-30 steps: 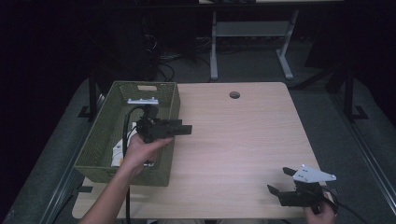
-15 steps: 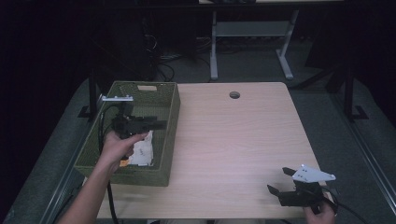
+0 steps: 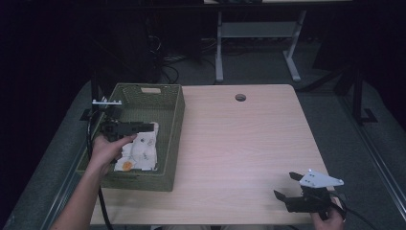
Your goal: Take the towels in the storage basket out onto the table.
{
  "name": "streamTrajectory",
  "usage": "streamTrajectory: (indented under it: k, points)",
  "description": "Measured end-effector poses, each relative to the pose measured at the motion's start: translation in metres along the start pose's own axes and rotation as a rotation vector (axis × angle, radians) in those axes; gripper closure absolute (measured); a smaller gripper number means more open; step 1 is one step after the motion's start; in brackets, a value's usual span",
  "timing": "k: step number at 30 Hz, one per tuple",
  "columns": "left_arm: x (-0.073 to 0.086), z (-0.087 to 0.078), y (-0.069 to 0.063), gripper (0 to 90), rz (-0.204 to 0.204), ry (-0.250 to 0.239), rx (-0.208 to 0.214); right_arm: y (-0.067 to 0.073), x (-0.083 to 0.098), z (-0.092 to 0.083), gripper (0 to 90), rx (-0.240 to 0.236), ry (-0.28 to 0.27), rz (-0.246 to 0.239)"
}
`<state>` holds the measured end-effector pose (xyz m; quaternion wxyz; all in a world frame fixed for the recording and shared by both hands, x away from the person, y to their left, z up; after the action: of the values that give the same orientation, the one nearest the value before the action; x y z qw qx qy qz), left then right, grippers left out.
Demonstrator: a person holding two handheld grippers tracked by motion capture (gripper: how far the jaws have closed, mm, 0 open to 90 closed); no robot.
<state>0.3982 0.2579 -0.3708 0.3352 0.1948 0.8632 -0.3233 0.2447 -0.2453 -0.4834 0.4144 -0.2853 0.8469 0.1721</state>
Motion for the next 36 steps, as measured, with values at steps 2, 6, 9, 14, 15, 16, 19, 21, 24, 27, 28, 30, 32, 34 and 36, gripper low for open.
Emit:
streamTrajectory:
  k: [2,6,9,14,15,16,19,21,24,27,28,30,32,34,36]
  points:
    - [0.003,0.002,0.006,23.7,0.010,0.033,-0.042,0.000,0.000,0.000,14.0,0.000,0.000,-0.003]
    - [0.008,0.006,0.017,25.1,0.018,0.081,-0.108,0.001,0.000,0.000,14.0,-0.001,0.005,0.000]
    - [0.011,0.008,0.026,26.0,0.005,0.095,-0.172,0.001,0.000,0.000,14.0,-0.004,0.004,-0.010]
    - [0.020,0.016,0.044,26.0,-0.031,0.173,-0.244,0.001,0.000,0.000,14.0,-0.002,0.001,-0.006]
    - [0.022,0.017,0.047,26.2,-0.036,0.190,-0.257,0.001,0.000,0.000,14.0,-0.003,-0.001,-0.008]
    - [0.023,0.019,0.049,26.2,-0.032,0.211,-0.276,0.001,0.000,0.000,14.0,-0.003,-0.001,-0.008]
    - [0.029,0.026,0.054,28.1,-0.039,0.282,-0.296,0.002,0.000,0.001,14.0,-0.006,0.003,-0.011]
    - [0.031,0.029,0.055,28.4,-0.028,0.322,-0.311,0.002,0.000,0.001,14.0,-0.008,0.003,-0.011]
    - [0.034,0.034,0.058,28.4,-0.011,0.375,-0.350,0.002,0.000,0.001,14.0,-0.007,0.002,-0.009]
    - [0.037,0.038,0.062,28.4,0.011,0.435,-0.401,0.003,0.000,0.001,14.0,-0.008,0.004,-0.012]
    - [0.038,0.039,0.063,28.4,0.009,0.447,-0.400,0.003,0.000,0.001,14.0,-0.008,0.004,-0.012]
    - [0.040,0.041,0.064,28.6,0.002,0.465,-0.414,0.003,0.000,0.000,14.0,-0.009,0.006,-0.014]
    - [0.042,0.043,0.067,31.0,-0.007,0.481,-0.444,0.004,0.000,0.000,14.0,-0.010,0.007,-0.011]
    - [0.043,0.044,0.071,30.6,-0.021,0.499,-0.460,0.004,0.000,0.000,14.0,-0.011,0.006,-0.011]
    - [0.046,0.045,0.073,30.5,-0.024,0.523,-0.462,0.003,0.000,0.001,14.0,-0.012,0.005,-0.016]
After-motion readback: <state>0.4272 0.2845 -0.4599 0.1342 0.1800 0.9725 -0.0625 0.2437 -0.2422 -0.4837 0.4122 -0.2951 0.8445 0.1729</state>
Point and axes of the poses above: each handheld gripper's, and its own axes: z roughly forward along the jaws, x roughly out of its underside, y roughly to its left, the point moved 5 cm from there along z, roughly forward along the jaws, and after that the axes turned 4 degrees about z, right-handed, at the moved point
